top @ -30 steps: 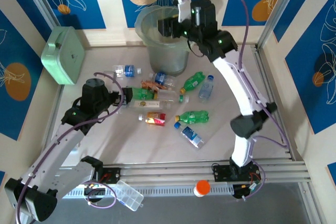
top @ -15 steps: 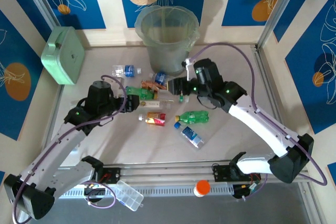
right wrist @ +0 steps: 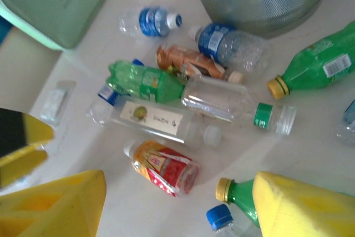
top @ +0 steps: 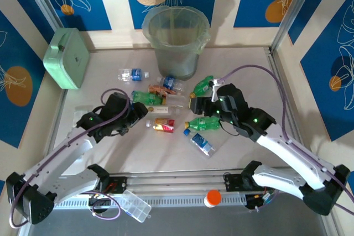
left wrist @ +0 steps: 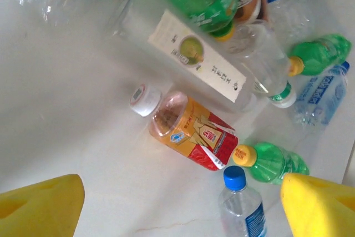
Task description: Put the plastic bottles in the bin
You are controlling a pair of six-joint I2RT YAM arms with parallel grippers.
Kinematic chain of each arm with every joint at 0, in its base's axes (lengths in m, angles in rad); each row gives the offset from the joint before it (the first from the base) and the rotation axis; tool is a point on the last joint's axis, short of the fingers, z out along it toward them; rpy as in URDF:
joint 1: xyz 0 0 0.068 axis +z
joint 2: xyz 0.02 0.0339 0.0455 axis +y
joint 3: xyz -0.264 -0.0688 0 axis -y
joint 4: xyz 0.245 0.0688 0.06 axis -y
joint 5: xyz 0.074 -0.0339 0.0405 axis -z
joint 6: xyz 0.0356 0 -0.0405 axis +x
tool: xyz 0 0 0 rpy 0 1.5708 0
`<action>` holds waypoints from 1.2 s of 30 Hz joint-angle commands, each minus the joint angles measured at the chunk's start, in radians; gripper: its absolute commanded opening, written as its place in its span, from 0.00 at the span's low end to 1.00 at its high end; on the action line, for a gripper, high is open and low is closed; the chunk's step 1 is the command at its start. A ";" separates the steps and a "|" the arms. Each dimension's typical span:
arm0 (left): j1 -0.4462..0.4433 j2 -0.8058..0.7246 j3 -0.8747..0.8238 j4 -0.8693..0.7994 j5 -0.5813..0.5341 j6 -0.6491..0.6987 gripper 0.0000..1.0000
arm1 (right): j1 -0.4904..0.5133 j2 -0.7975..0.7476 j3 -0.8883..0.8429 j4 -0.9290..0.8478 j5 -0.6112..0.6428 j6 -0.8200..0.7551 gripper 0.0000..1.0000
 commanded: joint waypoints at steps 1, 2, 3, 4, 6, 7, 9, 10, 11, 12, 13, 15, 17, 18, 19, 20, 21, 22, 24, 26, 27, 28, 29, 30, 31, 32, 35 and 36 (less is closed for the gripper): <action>-0.057 0.047 -0.017 0.029 -0.067 -0.271 0.90 | -0.004 -0.070 -0.040 0.028 0.047 0.035 0.71; -0.069 0.071 -0.009 0.033 -0.072 -0.293 0.89 | -0.008 -0.087 -0.050 0.028 0.048 0.035 0.71; -0.082 0.107 0.003 0.038 -0.081 -0.304 0.88 | -0.012 -0.105 -0.059 0.029 0.047 0.036 0.71; -0.094 0.138 0.014 0.039 -0.089 -0.313 0.88 | -0.017 -0.122 -0.068 0.031 0.048 0.037 0.71; -0.108 0.201 0.024 0.044 -0.095 -0.355 0.88 | -0.028 -0.149 -0.081 0.028 0.048 0.044 0.71; -0.115 0.230 0.021 0.070 -0.090 -0.370 0.87 | -0.034 -0.159 -0.089 0.031 0.044 0.044 0.71; -0.128 0.284 0.026 0.113 -0.082 -0.391 0.87 | -0.045 -0.176 -0.097 0.032 0.038 0.040 0.71; -0.138 0.314 0.039 0.125 -0.080 -0.399 0.87 | -0.053 -0.180 -0.099 0.030 0.033 0.036 0.71; -0.149 0.340 0.054 0.132 -0.081 -0.402 0.87 | -0.059 -0.182 -0.098 0.025 0.029 0.031 0.71; -0.160 0.372 0.072 0.136 -0.083 -0.406 0.87 | -0.065 -0.184 -0.099 0.020 0.028 0.026 0.71; -0.173 0.399 0.090 0.136 -0.083 -0.415 0.88 | -0.072 -0.186 -0.100 0.016 0.025 0.024 0.71; -0.190 0.446 0.110 0.155 -0.080 -0.435 0.88 | -0.088 -0.192 -0.112 0.017 0.012 0.022 0.71; -0.201 0.479 0.120 0.172 -0.078 -0.455 0.88 | -0.105 -0.197 -0.125 0.024 -0.015 0.024 0.71; -0.204 0.497 0.125 0.173 -0.082 -0.465 0.89 | -0.114 -0.199 -0.132 0.030 -0.031 0.024 0.71; -0.207 0.510 0.128 0.173 -0.088 -0.475 0.89 | -0.122 -0.199 -0.136 0.034 -0.047 0.023 0.71; -0.210 0.521 0.131 0.171 -0.093 -0.482 0.89 | -0.129 -0.199 -0.138 0.037 -0.057 0.022 0.71; -0.211 0.535 0.133 0.170 -0.096 -0.491 0.89 | -0.136 -0.198 -0.142 0.044 -0.069 0.022 0.71; -0.211 0.548 0.136 0.168 -0.099 -0.498 0.89 | -0.144 -0.196 -0.146 0.050 -0.078 0.019 0.71; -0.215 0.570 0.140 0.174 -0.101 -0.506 0.89 | -0.158 -0.191 -0.142 0.058 -0.095 0.008 0.71; -0.218 0.594 0.141 0.180 -0.103 -0.517 0.89 | -0.171 -0.186 -0.135 0.057 -0.107 -0.003 0.71; -0.220 0.607 0.142 0.183 -0.101 -0.524 0.89 | -0.178 -0.184 -0.132 0.056 -0.112 -0.007 0.71; -0.221 0.620 0.145 0.187 -0.099 -0.528 0.88 | -0.183 -0.184 -0.130 0.052 -0.120 -0.008 0.71; -0.222 0.630 0.148 0.189 -0.095 -0.529 0.88 | -0.186 -0.184 -0.131 0.052 -0.126 -0.010 0.71; -0.223 0.644 0.155 0.191 -0.094 -0.526 0.88 | -0.186 -0.185 -0.136 0.054 -0.130 -0.012 0.71; -0.224 0.657 0.164 0.189 -0.095 -0.517 0.88 | -0.187 -0.187 -0.140 0.058 -0.132 -0.014 0.71; -0.225 0.667 0.171 0.181 -0.096 -0.513 0.88 | -0.187 -0.187 -0.147 0.060 -0.132 -0.014 0.71; -0.228 0.694 0.184 0.149 -0.101 -0.504 0.86 | -0.190 -0.187 -0.159 0.069 -0.132 -0.012 0.71; -0.227 0.701 0.186 0.139 -0.105 -0.501 0.85 | -0.191 -0.187 -0.162 0.069 -0.136 -0.011 0.71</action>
